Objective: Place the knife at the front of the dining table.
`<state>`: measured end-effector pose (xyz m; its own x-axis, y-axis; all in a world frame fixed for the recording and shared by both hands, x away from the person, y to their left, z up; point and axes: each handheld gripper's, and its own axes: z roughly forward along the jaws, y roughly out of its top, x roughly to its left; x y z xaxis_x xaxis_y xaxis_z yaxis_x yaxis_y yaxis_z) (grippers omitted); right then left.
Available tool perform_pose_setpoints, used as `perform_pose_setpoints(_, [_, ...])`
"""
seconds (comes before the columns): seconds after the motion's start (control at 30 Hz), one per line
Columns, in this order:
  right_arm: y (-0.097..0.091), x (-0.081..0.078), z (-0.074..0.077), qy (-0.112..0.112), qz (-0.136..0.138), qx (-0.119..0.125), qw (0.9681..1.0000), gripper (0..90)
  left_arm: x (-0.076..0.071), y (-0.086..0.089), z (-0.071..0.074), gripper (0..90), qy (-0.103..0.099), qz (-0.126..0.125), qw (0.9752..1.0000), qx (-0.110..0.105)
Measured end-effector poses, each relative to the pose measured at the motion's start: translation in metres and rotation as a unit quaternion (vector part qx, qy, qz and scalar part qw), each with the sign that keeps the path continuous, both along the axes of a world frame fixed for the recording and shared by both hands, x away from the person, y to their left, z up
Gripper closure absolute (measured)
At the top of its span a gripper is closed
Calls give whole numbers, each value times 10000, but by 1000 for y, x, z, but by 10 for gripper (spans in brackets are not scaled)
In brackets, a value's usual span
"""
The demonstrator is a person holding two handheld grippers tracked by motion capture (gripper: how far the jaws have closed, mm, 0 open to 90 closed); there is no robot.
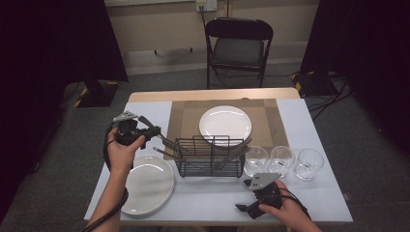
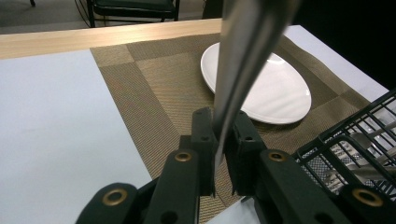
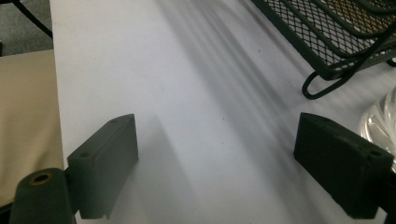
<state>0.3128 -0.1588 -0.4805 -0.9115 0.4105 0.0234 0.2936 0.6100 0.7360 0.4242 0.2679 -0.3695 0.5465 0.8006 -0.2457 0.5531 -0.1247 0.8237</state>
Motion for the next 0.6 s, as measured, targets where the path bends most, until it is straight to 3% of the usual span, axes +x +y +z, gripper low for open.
perform_pose_setpoints(0.6, [0, 0, 0, 6, -4, 4, 10000, 125, 6, -8, -6, 820, -74, 19, 10000, -33])
